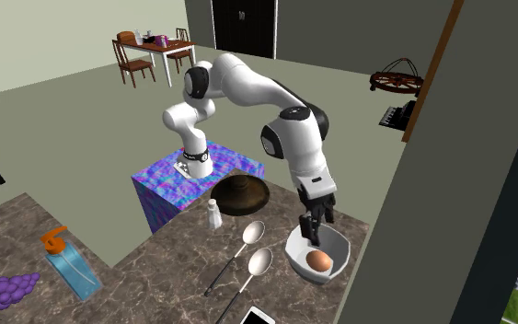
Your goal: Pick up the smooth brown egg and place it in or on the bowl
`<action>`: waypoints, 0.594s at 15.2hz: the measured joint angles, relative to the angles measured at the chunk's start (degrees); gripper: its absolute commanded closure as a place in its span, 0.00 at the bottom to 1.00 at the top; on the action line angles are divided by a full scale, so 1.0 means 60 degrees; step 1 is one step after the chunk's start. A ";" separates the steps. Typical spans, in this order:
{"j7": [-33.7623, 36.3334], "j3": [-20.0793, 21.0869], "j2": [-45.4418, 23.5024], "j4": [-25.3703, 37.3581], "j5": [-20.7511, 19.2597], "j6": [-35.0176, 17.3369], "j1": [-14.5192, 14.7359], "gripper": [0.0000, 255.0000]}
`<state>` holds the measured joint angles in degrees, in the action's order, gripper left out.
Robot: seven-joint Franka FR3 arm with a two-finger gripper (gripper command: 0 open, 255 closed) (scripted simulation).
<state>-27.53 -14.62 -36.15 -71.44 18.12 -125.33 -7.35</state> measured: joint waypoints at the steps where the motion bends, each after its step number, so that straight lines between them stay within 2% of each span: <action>1: -0.0011 -0.0030 0.0195 -0.0070 -0.0033 0.0123 0.0001 0.00; 3: 0.0029 -0.0069 0.0370 0.0033 -0.0085 0.0388 -0.0004 0.00; 9: 0.0043 -0.0087 0.0526 -0.0093 -0.0116 0.0427 0.0032 0.00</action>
